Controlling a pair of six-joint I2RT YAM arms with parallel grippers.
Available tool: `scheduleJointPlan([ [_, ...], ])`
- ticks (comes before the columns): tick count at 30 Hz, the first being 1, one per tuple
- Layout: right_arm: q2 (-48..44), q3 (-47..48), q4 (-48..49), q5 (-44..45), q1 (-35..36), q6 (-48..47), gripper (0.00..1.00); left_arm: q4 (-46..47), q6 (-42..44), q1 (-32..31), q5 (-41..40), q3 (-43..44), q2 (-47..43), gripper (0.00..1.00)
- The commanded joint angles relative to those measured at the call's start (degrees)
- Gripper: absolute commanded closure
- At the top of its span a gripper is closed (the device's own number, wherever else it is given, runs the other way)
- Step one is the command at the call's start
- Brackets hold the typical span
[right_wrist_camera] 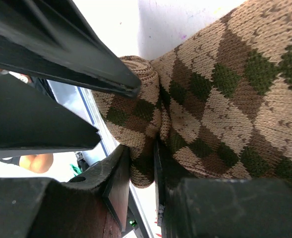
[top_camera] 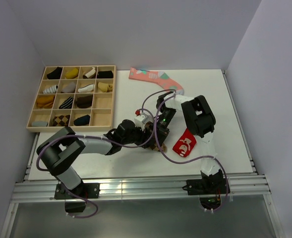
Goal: Roll the socks
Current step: Roll the sock at the center of the board.
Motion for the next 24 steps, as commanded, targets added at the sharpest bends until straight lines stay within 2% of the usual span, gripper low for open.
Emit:
scheduleJointPlan([
  [1, 0.94, 0.15, 3.1, 6.18, -0.4, -0.02, 0.89, 5.26, 1.19, -0.32, 3.81, 1.74, 1.64, 0.48],
  [13, -0.29, -0.37, 4.41, 6.44, -0.4, 1.56, 0.89, 7.82, -0.13, -0.32, 6.71, -0.54, 4.9, 0.48],
  [16, -0.55, -0.46, 4.77, 6.53, -0.4, 1.91, 0.89, 8.87, -1.18, -0.32, 6.71, -1.42, 5.6, 0.54],
  [19, -1.61, -1.43, 6.61, 7.05, -0.4, 3.23, 0.89, 10.1, -2.58, -0.32, 6.98, -2.38, 6.22, 0.65],
  [24, -5.12, -4.33, 11.61, 7.76, -0.4, 5.95, 0.87, 12.12, -5.22, -0.32, 8.21, -4.14, 7.89, 0.88],
])
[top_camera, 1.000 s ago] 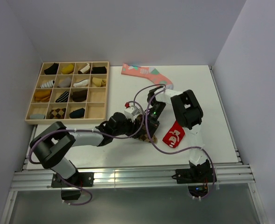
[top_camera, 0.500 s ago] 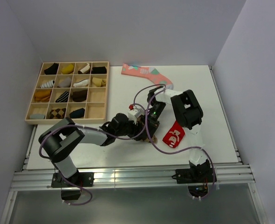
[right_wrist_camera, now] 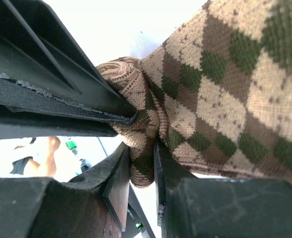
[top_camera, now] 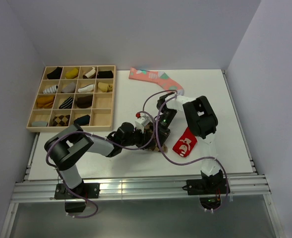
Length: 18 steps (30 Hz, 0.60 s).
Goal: Roll the socks
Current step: Roll the sock at the center of the board.
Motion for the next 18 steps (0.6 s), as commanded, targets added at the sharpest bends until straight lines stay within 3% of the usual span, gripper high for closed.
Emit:
scheduleJointPlan([
  [1, -4.03, -2.67, 9.65, 6.88, -0.4, 2.08, 0.85, 1.61, -2.51, -0.34, 2.76, -1.89, 2.77, 0.92],
  [3, -7.18, -4.86, 12.63, 7.06, -0.4, 3.14, 0.75, 2.32, -4.18, -0.34, 3.03, -2.68, 3.3, 1.0],
  [8, -14.39, -8.03, 16.16, 7.32, -0.49, 4.81, 0.54, 2.84, -6.9, -0.34, 2.59, -3.82, 4.97, 1.0],
  [18, -26.87, -14.09, 22.75, 8.38, -5.67, 6.23, 0.5, 3.46, -10.68, -0.16, 1.71, -4.71, 8.05, 1.0],
])
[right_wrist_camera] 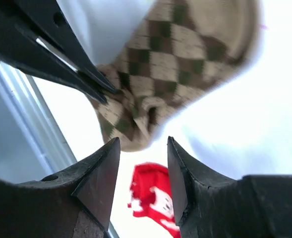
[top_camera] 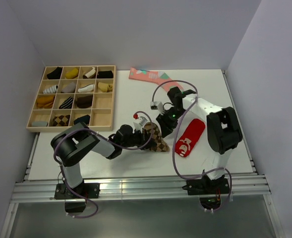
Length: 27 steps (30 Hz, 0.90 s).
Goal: Roll the socks
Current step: Roll the sock at the center of the board.
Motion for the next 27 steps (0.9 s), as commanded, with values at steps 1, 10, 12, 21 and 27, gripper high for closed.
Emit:
scheduleJointPlan([
  [1, -5.57, -2.73, 4.94, 1.38, -2.79, 0.34, 0.5, -6.86, -1.86, -0.16, 0.62, -2.52, 3.9, 1.0],
  [10, -21.83, -17.49, 19.61, 7.36, -3.85, -3.52, 0.47, -10.63, -6.61, 1.24, 3.69, -1.12, 5.57, 1.0],
  [12, -25.7, -21.01, 22.17, 7.28, -3.41, -5.19, 0.46, -10.9, -7.92, 1.42, 4.83, -1.29, 5.92, 1.0],
  [21, -38.36, -32.88, 25.95, 4.38, 3.78, -13.98, 0.41, -10.89, -12.06, 3.88, 10.72, -2.08, 9.25, 1.0],
  [27, -40.48, -35.69, 26.92, 4.9, 9.77, -16.18, 0.39, -9.32, -14.34, 4.06, 13.89, -1.47, 13.04, 1.0],
])
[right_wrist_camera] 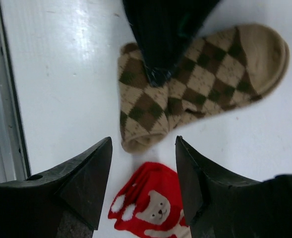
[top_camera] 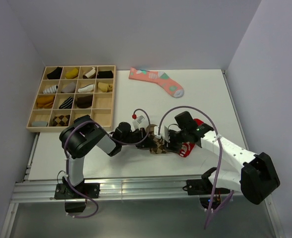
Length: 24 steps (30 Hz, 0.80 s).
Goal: Roll the socks
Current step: Roll the sock at the center of the board.
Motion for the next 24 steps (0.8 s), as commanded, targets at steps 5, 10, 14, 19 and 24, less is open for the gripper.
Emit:
scheduleJointPlan([
  [5, -0.43, -2.06, 3.84, 0.25, 6.79, -3.77, 0.38, -11.27, -0.87, 0.19, 6.53, -2.82, 8.18, 1.0],
  [10, 1.5, -3.38, 4.98, 1.83, 9.26, -3.95, 0.37, -11.79, -0.87, 1.07, 7.87, -2.03, 9.76, 1.0],
  [14, 2.91, -5.05, 7.88, 4.55, 10.93, -3.77, 0.38, -14.25, -0.08, 1.07, 8.13, -1.24, 9.41, 1.0],
  [19, 5.37, -6.55, 11.48, 7.28, 12.6, -3.51, 0.39, -16.8, 0.8, 1.07, 8.83, 0.34, 9.32, 1.0],
  [24, 7.48, -6.99, 13.42, 9.91, 12.78, -3.33, 0.4, -16.02, -0.42, 1.51, 11.38, 1.05, 10.47, 1.0],
])
